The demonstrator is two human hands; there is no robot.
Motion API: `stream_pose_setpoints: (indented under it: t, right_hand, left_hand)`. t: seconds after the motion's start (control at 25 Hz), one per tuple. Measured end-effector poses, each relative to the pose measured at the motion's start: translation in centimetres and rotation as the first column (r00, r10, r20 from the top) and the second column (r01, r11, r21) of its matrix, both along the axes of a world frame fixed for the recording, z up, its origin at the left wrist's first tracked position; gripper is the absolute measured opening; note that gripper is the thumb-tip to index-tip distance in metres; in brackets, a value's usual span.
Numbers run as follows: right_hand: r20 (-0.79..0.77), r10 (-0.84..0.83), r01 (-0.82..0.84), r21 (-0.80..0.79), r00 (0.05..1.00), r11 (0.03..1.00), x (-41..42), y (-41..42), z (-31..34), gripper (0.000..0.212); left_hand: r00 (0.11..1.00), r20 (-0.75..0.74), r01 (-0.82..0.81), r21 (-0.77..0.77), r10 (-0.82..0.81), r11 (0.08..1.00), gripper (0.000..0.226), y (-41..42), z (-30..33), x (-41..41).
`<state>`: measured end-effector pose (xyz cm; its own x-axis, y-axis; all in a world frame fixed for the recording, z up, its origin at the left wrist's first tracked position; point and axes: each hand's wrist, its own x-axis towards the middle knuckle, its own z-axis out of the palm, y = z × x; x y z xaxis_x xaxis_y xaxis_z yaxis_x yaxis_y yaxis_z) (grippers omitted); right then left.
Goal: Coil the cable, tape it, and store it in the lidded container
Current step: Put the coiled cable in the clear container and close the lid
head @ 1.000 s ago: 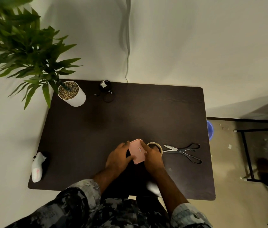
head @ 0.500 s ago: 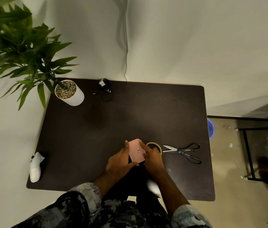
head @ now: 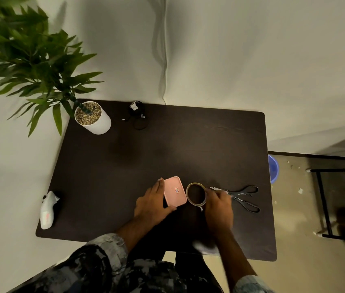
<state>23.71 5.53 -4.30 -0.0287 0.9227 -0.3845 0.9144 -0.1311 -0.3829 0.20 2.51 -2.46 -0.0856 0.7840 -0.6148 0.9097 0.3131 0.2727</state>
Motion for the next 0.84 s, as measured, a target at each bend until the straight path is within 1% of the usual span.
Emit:
stream_pose_setpoints:
  t: [0.04, 0.08, 0.16, 0.2, 0.32, 0.4, 0.48, 0.56, 0.6, 0.68, 0.76, 0.84]
  right_hand:
    - [0.059, -0.04, 0.038, 0.046, 0.997, 0.998, 2.1, -0.4, -0.2, 0.041]
    - [0.112, -0.08, 0.075, 0.047, 0.99, 0.996, 4.2, -0.5, -0.7, 0.046]
    - [0.187, -0.148, 0.157, -0.033, 0.971, 0.987, 7.9, -0.2, -1.4, 0.056]
    - [0.187, -0.168, 0.183, -0.068, 0.968, 0.981, 9.1, 0.0, -1.6, 0.058]
    - [0.103, -0.223, 0.229, -0.053, 0.969, 0.972, 10.3, 1.1, -1.9, 0.056]
    - [0.013, -0.305, 0.305, -0.039, 0.952, 0.951, 10.0, 2.6, -1.5, 0.052]
    - [-0.047, -0.39, 0.385, -0.098, 0.919, 0.918, 9.3, 4.8, -1.2, 0.048]
    - [0.034, -0.38, 0.381, -0.147, 0.924, 0.913, 8.6, 6.7, -1.2, 0.05]
    - [0.104, -0.351, 0.364, -0.155, 0.931, 0.918, 8.4, 7.4, -1.1, 0.049]
    - [0.197, -0.314, 0.345, -0.15, 0.929, 0.927, 8.3, 8.3, -1.1, 0.046]
    - [0.239, -0.294, 0.332, -0.138, 0.926, 0.933, 8.5, 8.8, -0.9, 0.046]
    - [0.235, -0.317, 0.359, -0.163, 0.919, 0.919, 8.5, 8.9, -0.6, 0.051]
  left_hand:
    - [1.0, -0.011, -0.001, 0.004, 0.001, 1.0, 0.119, 0.2, 0.1, 0.0]
    - [1.0, -0.014, 0.001, 0.013, -0.001, 1.0, 0.117, 0.3, 0.2, -0.1]
    - [1.0, -0.015, 0.026, 0.036, -0.026, 0.999, 0.111, 0.7, 0.1, -0.1]
    - [0.999, -0.019, 0.042, 0.046, -0.041, 0.998, 0.106, 0.9, 0.1, -0.2]
    - [0.997, -0.041, 0.066, 0.078, -0.063, 0.995, 0.096, 1.1, 0.1, -0.3]
    - [0.996, -0.052, 0.076, 0.071, -0.072, 0.995, 0.094, 1.3, 0.3, -0.5]
    - [0.995, -0.06, 0.081, 0.063, -0.078, 0.995, 0.092, 1.5, 0.4, -0.6]
    - [0.995, -0.063, 0.08, 0.055, -0.077, 0.995, 0.09, 1.7, 0.6, -0.8]
    - [0.995, -0.065, 0.075, 0.055, -0.072, 0.996, 0.089, 1.8, 0.6, -0.9]
    - [0.996, -0.074, 0.062, 0.059, -0.057, 0.996, 0.088, 1.8, 0.4, -0.9]
    - [0.995, -0.087, 0.054, 0.079, -0.047, 0.995, 0.086, 1.7, 0.1, -0.8]
    - [0.994, -0.096, 0.056, 0.09, -0.047, 0.994, 0.083, 1.6, -0.1, -0.7]
